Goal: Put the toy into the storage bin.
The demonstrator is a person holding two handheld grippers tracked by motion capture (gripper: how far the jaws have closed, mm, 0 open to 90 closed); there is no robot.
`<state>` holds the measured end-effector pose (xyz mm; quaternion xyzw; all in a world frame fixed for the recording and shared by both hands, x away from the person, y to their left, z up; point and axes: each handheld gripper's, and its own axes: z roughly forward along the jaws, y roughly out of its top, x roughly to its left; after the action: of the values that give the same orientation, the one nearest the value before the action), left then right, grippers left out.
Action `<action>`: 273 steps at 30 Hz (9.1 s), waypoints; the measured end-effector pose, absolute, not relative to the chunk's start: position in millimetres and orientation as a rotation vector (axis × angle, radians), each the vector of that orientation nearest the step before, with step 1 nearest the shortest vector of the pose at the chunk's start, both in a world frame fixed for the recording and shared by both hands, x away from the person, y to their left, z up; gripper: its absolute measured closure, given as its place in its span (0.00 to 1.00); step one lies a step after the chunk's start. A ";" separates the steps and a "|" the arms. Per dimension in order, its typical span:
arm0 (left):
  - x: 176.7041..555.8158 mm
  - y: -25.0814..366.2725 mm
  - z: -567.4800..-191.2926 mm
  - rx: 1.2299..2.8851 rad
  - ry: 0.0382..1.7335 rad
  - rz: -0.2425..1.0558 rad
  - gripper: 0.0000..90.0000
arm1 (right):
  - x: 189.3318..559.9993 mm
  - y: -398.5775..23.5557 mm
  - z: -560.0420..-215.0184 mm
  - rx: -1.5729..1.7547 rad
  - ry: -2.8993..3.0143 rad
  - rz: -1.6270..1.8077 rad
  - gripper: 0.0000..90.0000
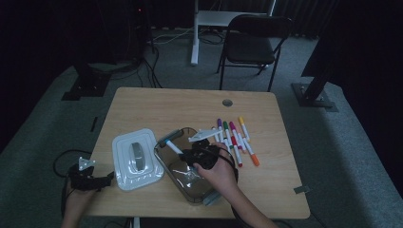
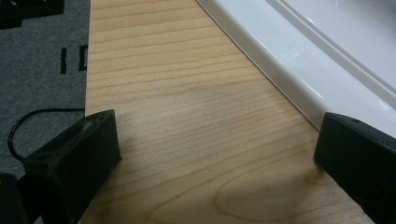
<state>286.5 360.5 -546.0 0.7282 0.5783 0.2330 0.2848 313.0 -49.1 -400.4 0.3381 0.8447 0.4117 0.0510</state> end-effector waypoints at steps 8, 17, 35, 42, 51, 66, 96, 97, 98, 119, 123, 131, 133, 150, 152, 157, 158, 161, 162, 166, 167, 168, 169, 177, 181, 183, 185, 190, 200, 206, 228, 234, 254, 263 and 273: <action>286.6 360.5 -546.2 1.946 1.545 0.626 0.01 | 320.9 -36.7 -418.3 1.067 2.656 1.199 0.85; 286.6 360.5 -546.2 1.946 1.546 0.626 0.01 | 326.8 -22.3 -431.3 1.076 2.750 1.084 0.85; 286.6 360.5 -546.2 1.946 1.545 0.627 0.01 | 342.8 -6.8 -445.6 1.065 2.943 0.835 0.85; 286.6 360.4 -546.1 1.947 1.546 0.626 0.01 | 346.8 -0.7 -457.0 1.055 3.023 0.722 0.85; 286.5 360.4 -546.2 1.947 1.546 0.625 0.01 | 347.3 8.1 -467.2 1.030 3.073 0.589 0.85; 286.5 360.4 -546.2 1.946 1.546 0.625 0.01 | 343.1 10.0 -468.9 0.974 3.095 0.542 0.81; 286.6 360.5 -546.1 1.948 1.545 0.625 0.01 | 333.5 -66.6 -402.3 0.996 2.791 1.062 0.66; 286.6 360.5 -546.0 1.947 1.546 0.625 0.01 | 334.1 -69.9 -400.8 0.995 2.778 1.076 0.65; 286.6 360.5 -546.0 1.949 1.546 0.624 0.01 | 334.6 -73.1 -399.6 0.989 2.767 1.093 0.63; 286.6 360.4 -546.2 1.946 1.546 0.626 0.01 | 356.2 -144.5 -394.2 1.124 2.463 1.174 0.52; 286.6 360.3 -546.2 1.945 1.547 0.625 0.01 | 363.5 -163.9 -398.5 1.187 2.402 1.135 0.52; 286.5 360.4 -546.1 1.946 1.546 0.625 0.01 | 375.4 -201.6 -409.8 1.241 2.307 1.097 0.55; 286.5 360.4 -546.1 1.946 1.546 0.625 0.01 | 378.5 -209.7 -413.8 1.256 2.294 1.097 0.55; 286.5 360.3 -546.1 1.946 1.547 0.625 0.01 | 435.5 -247.9 -461.7 1.469 2.226 0.947 0.55; 286.5 360.3 -546.1 1.946 1.547 0.625 0.01 | 444.9 -249.7 -468.5 1.473 2.219 0.958 0.56; 286.5 360.3 -546.1 1.946 1.547 0.625 0.01 | 466.3 -252.2 -481.7 1.495 2.195 0.889 0.51; 286.5 360.3 -546.1 1.946 1.547 0.625 0.01 | 470.3 -252.6 -483.6 1.498 2.192 0.883 0.51; 286.5 360.3 -546.1 1.946 1.547 0.625 0.01 | 480.6 -250.5 -488.4 1.494 2.209 0.834 0.50; 286.5 360.3 -546.1 1.946 1.547 0.625 0.01 | 483.4 -248.9 -489.5 1.487 2.213 0.824 0.50; 286.5 360.3 -546.2 1.945 1.547 0.625 0.01 | 494.6 -245.1 -495.8 1.545 2.230 0.782 0.53; 286.5 360.3 -546.1 1.946 1.547 0.625 0.01 | 497.0 -244.8 -498.1 1.570 2.230 0.781 0.54; 286.5 360.3 -546.1 1.946 1.547 0.625 0.01 | 499.1 -244.7 -500.3 1.581 2.233 0.770 0.56; 286.5 360.3 -546.1 1.946 1.547 0.625 0.01 | 501.0 -244.9 -502.6 1.587 2.230 0.770 0.56; 286.5 360.3 -546.1 1.946 1.547 0.625 0.01 | 509.6 -248.0 -511.6 1.639 2.223 0.695 0.63; 286.5 360.3 -546.1 1.946 1.547 0.625 0.01 | 511.7 -247.7 -516.1 1.641 2.256 0.693 0.64; 286.5 360.3 -546.1 1.946 1.548 0.625 0.01 | 512.0 -245.8 -519.8 1.603 2.278 0.663 0.63; 286.5 360.3 -546.1 1.946 1.547 0.625 0.01 | 512.0 -244.6 -520.0 1.593 2.282 0.658 0.61; 286.5 360.3 -546.1 1.946 1.547 0.625 0.01 | 511.9 -245.5 -520.2 1.584 2.301 0.675 0.56; 286.5 360.3 -546.1 1.946 1.547 0.625 0.01 | 507.0 -253.7 -521.4 1.659 2.185 0.672 0.84; 286.5 360.3 -546.1 1.946 1.547 0.625 0.01 | 503.7 -258.2 -521.3 1.755 2.139 0.721 0.85; 286.5 360.3 -546.1 1.946 1.547 0.625 0.01 | 473.1 -244.6 -454.5 1.619 2.169 0.861 0.85; 286.5 360.3 -546.1 1.946 1.547 0.625 0.01 | 454.8 -227.4 -423.3 1.523 2.164 0.951 0.85; 286.6 360.4 -546.1 1.946 1.547 0.626 0.01 | 375.1 -151.7 -349.4 1.192 2.280 1.242 0.85; 286.5 360.4 -546.0 1.947 1.547 0.625 0.01 | 352.7 -114.2 -354.0 1.087 2.404 1.289 0.85; 286.5 360.3 -546.2 1.944 1.548 0.625 0.01 | 336.4 -70.8 -381.7 1.031 2.585 1.258 0.85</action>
<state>286.5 360.3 -546.2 0.7272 0.5789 0.2336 0.2856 336.4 -70.8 -381.7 0.3373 0.8456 0.4115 0.0436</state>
